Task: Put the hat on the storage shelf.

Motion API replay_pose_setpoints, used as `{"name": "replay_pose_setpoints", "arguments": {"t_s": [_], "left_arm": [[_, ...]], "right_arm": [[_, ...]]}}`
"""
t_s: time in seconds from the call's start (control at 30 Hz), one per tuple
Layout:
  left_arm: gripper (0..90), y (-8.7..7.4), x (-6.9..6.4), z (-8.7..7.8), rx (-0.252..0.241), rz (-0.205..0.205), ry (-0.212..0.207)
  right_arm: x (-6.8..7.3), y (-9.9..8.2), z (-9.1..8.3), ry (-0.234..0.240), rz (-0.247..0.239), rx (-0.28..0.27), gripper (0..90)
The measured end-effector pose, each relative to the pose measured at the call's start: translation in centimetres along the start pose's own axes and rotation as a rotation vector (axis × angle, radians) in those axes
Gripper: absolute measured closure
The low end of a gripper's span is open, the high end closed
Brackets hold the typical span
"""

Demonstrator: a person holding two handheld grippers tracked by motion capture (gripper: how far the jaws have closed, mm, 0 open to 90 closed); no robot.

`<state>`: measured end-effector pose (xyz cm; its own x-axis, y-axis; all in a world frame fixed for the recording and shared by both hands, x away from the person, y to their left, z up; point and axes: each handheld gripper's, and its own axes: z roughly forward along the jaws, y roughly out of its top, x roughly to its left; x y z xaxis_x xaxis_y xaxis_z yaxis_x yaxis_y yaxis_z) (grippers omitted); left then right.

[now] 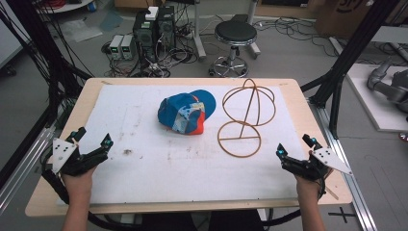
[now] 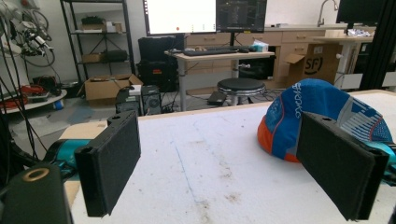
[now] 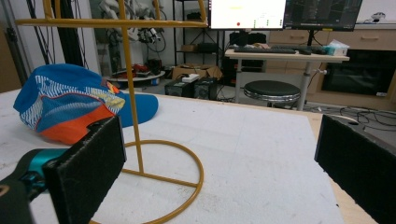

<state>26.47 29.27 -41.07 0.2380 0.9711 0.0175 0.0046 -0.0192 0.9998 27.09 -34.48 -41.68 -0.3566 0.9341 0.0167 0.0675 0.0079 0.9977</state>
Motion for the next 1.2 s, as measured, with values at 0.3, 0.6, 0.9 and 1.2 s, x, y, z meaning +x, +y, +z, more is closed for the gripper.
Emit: {"name": "replay_pose_setpoints", "arguments": {"t_s": [0.3,0.6,0.9,1.2], "left_arm": [[14.8,0.2,-0.2,0.1,-0.009,-0.003,-0.012],[15.1,1.2,-1.1,0.6,-0.033,-0.004,-0.06],[15.5,3.0,-3.7,2.2,-0.02,0.054,-0.175],[15.3,3.5,-6.0,5.1,0.005,0.083,-0.223]], "right_arm": [[-0.3,0.1,-0.3,-0.006,0.009,-0.008,1.7],[-0.4,0.2,-0.8,-0.019,0.013,-0.012,1.7],[-0.5,0.2,-1.1,-0.021,0.021,-0.015,1.7],[-0.3,0.2,-0.5,-0.002,0.007,-0.014,1.7]]}}
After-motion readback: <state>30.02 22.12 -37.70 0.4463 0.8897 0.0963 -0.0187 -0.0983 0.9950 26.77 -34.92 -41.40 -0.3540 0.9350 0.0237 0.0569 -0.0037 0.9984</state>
